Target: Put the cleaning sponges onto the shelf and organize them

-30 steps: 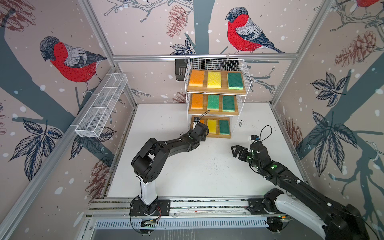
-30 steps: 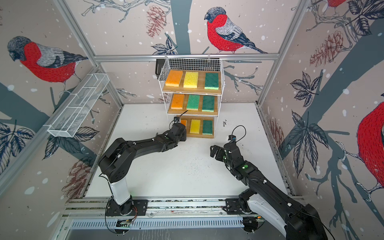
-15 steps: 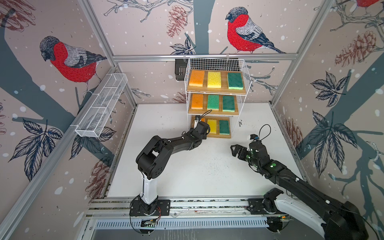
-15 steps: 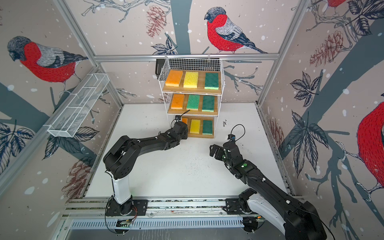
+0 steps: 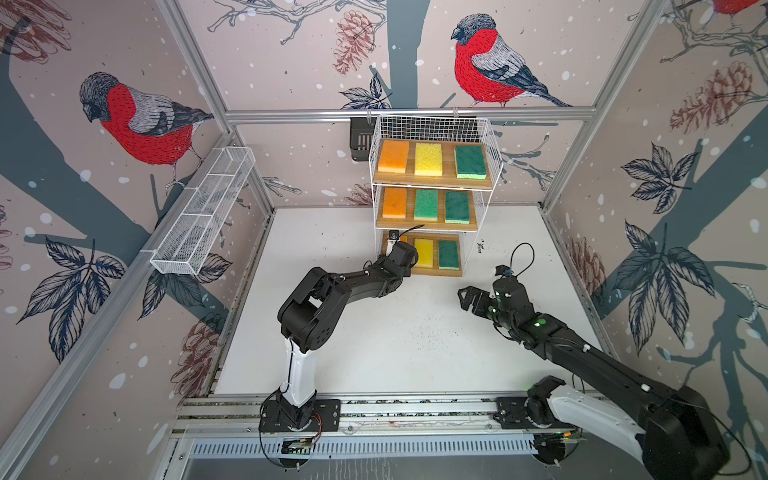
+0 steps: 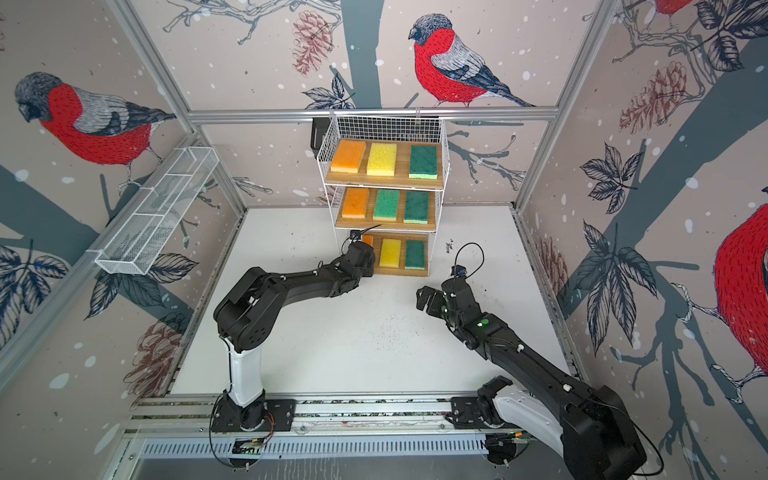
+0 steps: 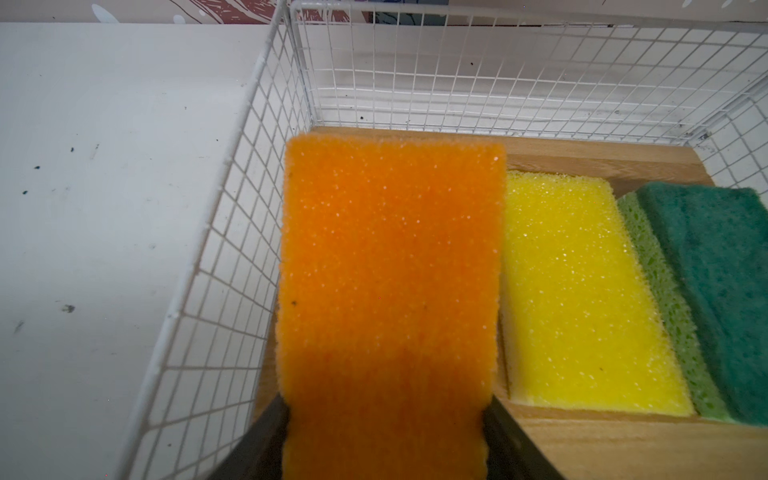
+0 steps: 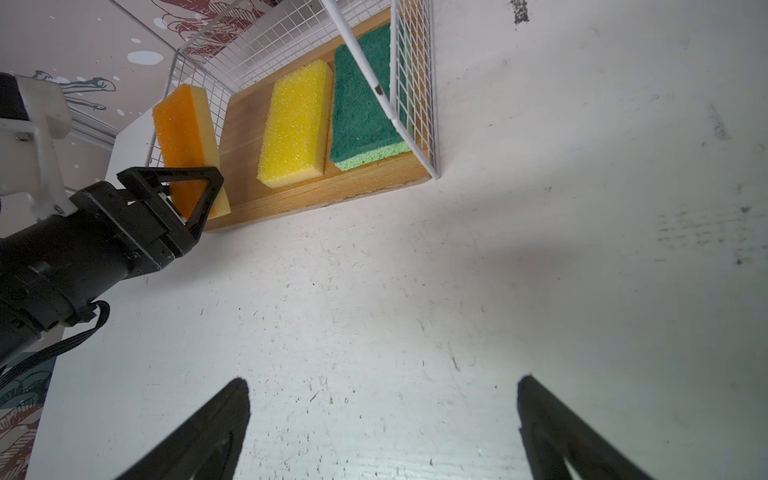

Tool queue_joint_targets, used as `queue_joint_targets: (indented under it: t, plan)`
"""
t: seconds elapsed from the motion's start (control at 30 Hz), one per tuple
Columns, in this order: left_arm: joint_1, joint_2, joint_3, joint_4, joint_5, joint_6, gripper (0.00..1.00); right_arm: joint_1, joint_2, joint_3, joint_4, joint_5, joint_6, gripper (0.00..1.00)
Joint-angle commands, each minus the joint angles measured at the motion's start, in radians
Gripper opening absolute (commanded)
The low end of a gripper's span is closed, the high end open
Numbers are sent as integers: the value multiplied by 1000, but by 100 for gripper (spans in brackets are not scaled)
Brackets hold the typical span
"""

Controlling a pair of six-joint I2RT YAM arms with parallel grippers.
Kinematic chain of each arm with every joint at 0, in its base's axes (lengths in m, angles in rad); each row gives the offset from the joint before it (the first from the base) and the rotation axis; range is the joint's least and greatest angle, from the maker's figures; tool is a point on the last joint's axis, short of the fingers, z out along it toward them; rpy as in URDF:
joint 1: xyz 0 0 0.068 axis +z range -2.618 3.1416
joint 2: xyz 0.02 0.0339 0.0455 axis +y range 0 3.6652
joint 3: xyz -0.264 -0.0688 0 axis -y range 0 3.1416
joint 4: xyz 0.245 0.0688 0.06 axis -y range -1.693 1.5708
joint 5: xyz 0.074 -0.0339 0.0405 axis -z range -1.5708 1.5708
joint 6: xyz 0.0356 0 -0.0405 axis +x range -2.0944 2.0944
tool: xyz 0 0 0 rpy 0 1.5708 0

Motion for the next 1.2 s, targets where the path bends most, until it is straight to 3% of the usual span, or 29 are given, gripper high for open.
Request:
queue_joint_targets:
  t: [0.0,0.3,1.17]
  plan:
    - [2,13,18,19,-16,24,61,-1,14,15,14,-5,-6,99]
    - [10,56,49,17,-21,31,61,-1,-39,3,31,24,-3,99]
    - [22,104,105,-11,-41,26,61,-1,-13,0,38,14,7,99]
